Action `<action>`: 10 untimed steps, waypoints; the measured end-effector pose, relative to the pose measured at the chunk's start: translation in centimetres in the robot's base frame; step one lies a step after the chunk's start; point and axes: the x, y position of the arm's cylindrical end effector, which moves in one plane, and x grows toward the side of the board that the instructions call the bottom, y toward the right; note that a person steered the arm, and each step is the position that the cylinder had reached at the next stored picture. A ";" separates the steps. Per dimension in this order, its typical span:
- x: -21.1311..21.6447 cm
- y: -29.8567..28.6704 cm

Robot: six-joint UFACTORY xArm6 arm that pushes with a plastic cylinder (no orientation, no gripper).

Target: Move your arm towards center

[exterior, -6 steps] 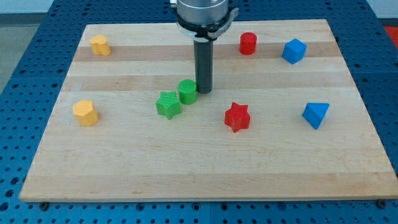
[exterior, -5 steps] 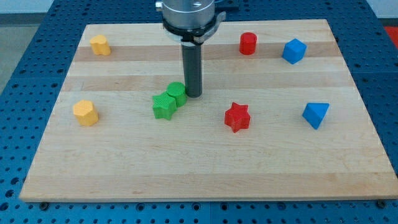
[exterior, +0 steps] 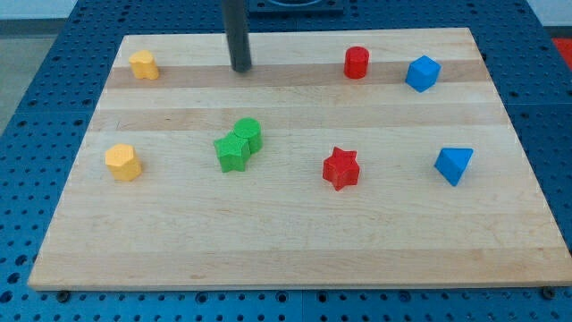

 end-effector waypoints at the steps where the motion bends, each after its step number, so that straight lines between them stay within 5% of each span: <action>1: -5.1 -5.6; 4: -3.6 -19.5; 6: -2.5 -19.5; 7: 2.8 -18.1; 8: 3.3 -17.4; 10: 3.3 -8.4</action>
